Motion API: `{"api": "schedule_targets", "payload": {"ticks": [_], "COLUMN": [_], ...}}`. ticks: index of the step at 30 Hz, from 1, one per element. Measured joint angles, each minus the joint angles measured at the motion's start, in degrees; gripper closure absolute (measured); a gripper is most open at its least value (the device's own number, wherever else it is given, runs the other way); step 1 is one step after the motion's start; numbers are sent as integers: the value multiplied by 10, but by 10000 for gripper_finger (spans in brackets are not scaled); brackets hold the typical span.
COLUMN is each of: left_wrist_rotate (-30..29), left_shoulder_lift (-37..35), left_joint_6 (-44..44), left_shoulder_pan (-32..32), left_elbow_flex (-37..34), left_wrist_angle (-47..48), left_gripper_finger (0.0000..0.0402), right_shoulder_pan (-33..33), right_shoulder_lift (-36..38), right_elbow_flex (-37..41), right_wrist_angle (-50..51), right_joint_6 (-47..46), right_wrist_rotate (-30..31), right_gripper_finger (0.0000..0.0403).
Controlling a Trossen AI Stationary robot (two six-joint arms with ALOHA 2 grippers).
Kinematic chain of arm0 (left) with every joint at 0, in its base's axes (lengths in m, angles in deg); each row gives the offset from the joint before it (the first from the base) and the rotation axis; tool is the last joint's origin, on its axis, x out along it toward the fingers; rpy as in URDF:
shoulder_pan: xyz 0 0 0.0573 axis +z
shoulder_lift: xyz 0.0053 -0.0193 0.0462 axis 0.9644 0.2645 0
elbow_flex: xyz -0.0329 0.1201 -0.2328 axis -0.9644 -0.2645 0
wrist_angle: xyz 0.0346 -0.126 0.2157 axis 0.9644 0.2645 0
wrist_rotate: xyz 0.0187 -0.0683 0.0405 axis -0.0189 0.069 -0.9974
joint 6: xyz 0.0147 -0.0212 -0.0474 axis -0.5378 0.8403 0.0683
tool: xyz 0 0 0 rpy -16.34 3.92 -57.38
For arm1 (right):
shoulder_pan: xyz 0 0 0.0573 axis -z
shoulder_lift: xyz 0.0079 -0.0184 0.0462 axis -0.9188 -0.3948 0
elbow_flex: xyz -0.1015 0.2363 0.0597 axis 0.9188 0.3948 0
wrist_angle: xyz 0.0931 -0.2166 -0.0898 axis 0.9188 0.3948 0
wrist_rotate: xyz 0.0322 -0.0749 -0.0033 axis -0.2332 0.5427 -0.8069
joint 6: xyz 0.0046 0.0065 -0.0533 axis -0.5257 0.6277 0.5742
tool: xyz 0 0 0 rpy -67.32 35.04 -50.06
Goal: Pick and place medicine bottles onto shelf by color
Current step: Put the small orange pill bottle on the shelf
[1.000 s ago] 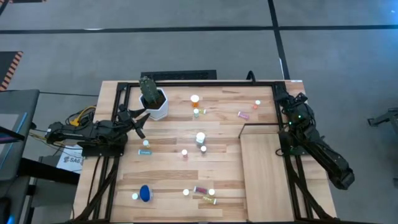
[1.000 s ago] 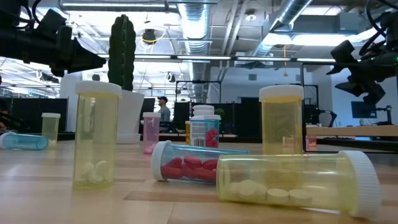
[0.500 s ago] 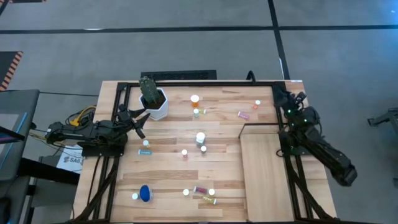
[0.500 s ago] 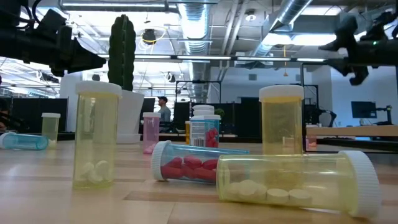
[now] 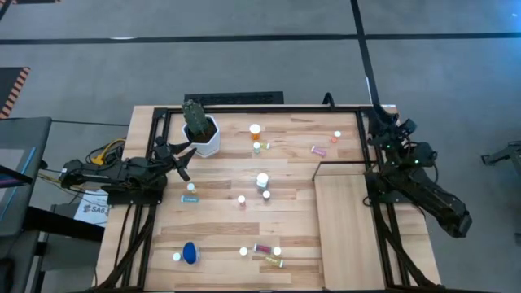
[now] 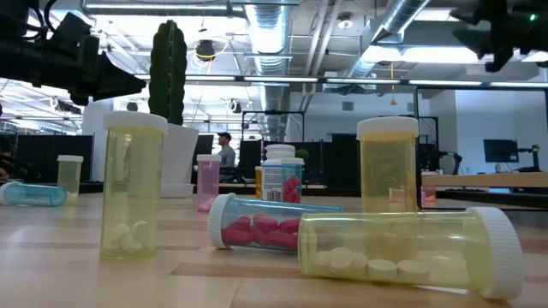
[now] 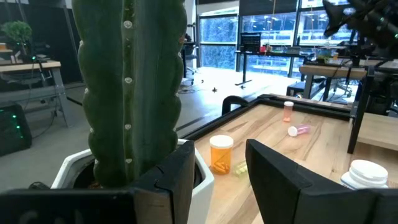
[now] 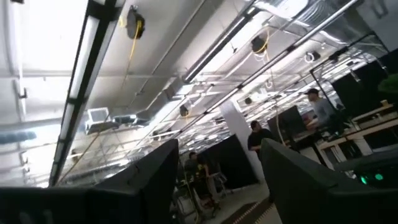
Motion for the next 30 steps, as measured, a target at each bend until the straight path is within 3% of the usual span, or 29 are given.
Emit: {"api": "schedule_targets", "payload": {"ticks": [9,14,24,30], "left_wrist_rotate": [0,0,0,0], "left_shoulder_lift": [0,0,0,0], "left_joint_6": [0,0,0,0], "left_shoulder_pan": [0,0,0,0], "left_elbow_flex": [0,0,0,0], "left_wrist_angle": [0,0,0,0], "left_gripper_finger": [267,267,267,267], "right_shoulder_pan": [-6,-6,-6,-6], "right_shoulder_lift": [-92,-174,-275,-308], "right_elbow_flex": [-121,-171,-261,-344], "right_wrist_angle": [125,128,128,311], "right_joint_6": [51,69,222,161], "right_wrist_rotate": [7,8,8,11], "right_gripper_finger": [154,154,154,154]}}
